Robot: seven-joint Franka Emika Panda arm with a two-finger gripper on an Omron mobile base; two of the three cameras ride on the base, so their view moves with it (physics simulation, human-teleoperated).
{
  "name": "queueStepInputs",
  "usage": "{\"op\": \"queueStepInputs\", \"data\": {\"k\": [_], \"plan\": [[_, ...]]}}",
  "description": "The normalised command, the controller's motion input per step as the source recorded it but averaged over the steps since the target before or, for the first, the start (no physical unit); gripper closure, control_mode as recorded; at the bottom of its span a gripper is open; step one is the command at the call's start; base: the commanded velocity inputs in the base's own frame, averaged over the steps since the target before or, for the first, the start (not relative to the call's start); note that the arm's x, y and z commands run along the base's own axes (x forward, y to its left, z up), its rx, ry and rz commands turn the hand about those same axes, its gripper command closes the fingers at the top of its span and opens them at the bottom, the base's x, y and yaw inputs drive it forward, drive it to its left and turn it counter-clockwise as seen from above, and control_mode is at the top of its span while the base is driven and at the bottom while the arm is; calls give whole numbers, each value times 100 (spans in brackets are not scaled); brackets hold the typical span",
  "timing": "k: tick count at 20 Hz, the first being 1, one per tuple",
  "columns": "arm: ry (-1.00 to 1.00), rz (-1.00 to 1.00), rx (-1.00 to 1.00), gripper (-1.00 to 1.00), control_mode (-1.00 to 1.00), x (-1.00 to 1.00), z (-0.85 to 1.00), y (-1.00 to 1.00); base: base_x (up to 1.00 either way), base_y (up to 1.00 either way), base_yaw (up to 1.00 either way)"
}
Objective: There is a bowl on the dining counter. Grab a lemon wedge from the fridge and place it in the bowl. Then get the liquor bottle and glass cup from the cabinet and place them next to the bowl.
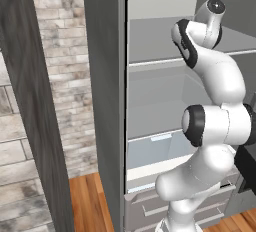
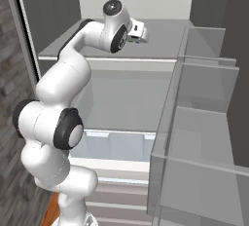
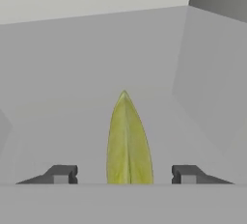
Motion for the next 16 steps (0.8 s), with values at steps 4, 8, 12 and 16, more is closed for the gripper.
{"op": "queueStepInputs", "data": {"k": [4, 8, 12, 16], "plan": [[0, 0, 0, 100, -100, 1, -11, -3, 0, 0, 0], [1, 0, 0, 100, -100, 0, 0, 0, 0, 0, 0], [0, 0, 0, 100, -100, -3, 0, 0, 0, 0, 0], [-3, 0, 0, 100, -100, -17, 0, 4, 0, 0, 0]]}}
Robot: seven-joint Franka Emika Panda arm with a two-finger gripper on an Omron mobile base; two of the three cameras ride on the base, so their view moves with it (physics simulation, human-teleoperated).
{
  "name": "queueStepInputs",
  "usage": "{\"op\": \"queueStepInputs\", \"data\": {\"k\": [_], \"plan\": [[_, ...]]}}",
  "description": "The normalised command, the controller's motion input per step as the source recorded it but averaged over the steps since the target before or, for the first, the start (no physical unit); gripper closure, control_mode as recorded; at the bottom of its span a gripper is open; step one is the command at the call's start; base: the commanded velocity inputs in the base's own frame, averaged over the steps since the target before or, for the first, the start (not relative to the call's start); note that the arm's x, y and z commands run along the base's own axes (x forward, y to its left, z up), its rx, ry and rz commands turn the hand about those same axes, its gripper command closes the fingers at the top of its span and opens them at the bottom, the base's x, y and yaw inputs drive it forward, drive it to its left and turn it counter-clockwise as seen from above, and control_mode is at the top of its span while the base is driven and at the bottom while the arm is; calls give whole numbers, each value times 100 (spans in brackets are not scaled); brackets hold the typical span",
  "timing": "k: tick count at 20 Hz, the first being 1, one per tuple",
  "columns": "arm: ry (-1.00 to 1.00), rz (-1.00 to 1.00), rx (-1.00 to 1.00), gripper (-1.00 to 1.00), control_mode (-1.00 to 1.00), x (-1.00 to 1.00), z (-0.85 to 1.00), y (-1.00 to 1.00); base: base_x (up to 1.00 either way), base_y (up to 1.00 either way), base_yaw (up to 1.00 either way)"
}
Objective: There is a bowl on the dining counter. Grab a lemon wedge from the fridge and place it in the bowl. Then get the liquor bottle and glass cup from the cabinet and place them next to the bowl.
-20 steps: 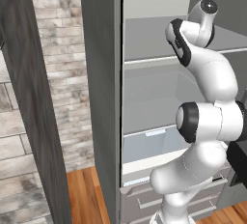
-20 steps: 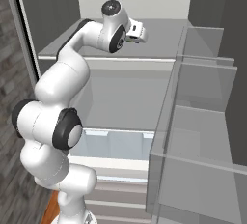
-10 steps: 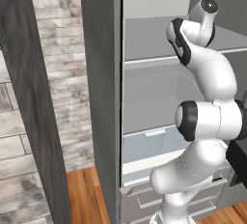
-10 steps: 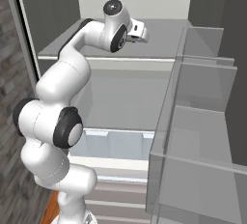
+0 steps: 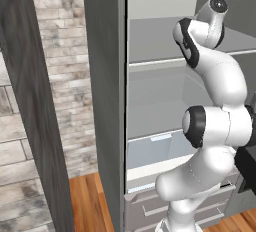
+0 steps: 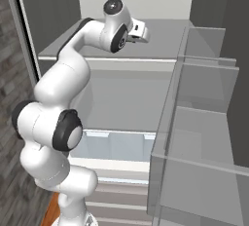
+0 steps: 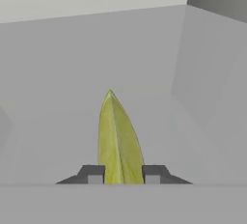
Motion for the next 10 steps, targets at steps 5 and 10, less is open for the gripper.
{"op": "queueStepInputs", "data": {"k": [5, 10], "plan": [[-16, 0, 0, 100, -100, -41, 2, 5, 0, 0, 0], [-14, 0, 0, 100, -100, -58, 2, 4, 0, 0, 0]]}}
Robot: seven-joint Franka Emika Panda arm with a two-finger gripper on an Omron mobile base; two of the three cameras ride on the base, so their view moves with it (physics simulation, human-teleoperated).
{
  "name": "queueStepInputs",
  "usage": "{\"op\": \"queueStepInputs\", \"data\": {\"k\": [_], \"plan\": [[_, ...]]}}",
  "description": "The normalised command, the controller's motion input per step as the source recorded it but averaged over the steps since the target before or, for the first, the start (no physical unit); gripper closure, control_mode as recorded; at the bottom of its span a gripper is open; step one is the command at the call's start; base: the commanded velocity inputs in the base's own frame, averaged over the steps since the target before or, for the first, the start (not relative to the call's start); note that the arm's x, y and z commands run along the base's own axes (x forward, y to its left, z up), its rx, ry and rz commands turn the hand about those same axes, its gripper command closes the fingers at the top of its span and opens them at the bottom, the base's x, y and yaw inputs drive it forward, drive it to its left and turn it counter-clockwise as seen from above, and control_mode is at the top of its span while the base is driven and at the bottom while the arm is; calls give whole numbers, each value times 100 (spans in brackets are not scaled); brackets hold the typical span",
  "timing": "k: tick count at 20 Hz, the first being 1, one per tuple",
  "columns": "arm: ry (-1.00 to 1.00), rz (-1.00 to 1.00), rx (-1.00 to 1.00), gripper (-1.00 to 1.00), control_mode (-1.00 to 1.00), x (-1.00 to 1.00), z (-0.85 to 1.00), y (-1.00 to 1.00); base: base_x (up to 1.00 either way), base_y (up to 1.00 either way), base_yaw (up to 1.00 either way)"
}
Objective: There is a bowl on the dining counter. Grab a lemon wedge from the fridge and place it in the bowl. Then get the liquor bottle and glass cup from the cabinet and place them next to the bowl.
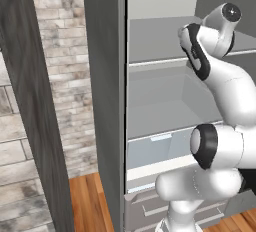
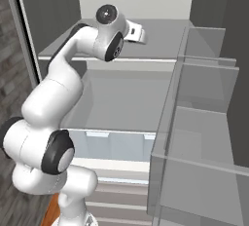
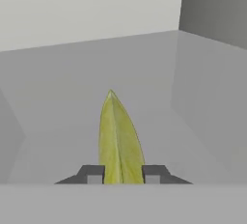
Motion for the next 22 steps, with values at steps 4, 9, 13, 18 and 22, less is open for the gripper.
{"op": "queueStepInputs", "data": {"k": [4, 9, 13, 18, 22], "plan": [[-12, -2, 0, 100, -100, -91, 0, 0, 0, 0, 0], [-13, 0, 0, 100, -100, -100, 21, 0, 0, 0, 0], [-7, 0, 0, 100, -100, -100, 36, 1, 0, 0, 0], [0, 0, 1, 100, -100, -100, 20, 11, 0, 0, 0], [0, 0, 0, 100, -100, -100, 10, 25, 0, 0, 0]]}}
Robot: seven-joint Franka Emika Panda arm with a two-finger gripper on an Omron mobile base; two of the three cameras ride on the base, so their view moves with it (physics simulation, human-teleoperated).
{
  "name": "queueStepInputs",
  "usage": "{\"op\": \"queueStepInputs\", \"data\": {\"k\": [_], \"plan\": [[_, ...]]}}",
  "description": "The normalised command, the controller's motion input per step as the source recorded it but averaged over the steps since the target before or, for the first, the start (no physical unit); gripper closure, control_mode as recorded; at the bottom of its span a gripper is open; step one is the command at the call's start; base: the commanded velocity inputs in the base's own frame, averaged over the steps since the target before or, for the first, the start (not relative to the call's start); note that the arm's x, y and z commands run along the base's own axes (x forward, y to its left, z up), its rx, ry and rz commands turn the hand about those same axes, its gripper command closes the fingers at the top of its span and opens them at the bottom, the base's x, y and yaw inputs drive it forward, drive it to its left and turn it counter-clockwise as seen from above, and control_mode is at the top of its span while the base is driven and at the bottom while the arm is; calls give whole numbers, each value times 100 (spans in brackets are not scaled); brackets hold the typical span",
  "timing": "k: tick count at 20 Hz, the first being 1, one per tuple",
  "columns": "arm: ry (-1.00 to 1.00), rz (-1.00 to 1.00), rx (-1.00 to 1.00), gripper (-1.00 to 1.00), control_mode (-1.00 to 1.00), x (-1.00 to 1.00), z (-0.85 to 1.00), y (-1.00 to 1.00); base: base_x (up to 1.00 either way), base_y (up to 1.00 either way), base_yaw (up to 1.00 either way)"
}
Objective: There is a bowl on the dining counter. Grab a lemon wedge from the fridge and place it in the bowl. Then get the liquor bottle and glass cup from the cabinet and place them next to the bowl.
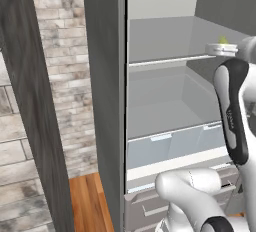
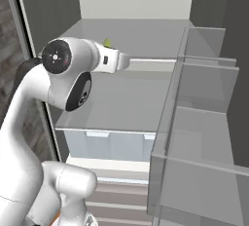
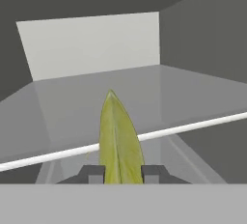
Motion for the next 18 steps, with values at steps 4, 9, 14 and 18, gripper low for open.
{"op": "queueStepInputs", "data": {"k": [4, 9, 14, 18], "plan": [[0, 0, 0, 100, -100, -100, 8, 31, 0, 0, 0], [0, 0, 0, 100, -100, -100, 2, 42, 0, 0, 0], [0, -1, 0, 100, -100, -95, 0, 41, 0, 0, 0], [3, 0, 0, 100, 100, -39, -2, 18, -2, 5, 0]]}}
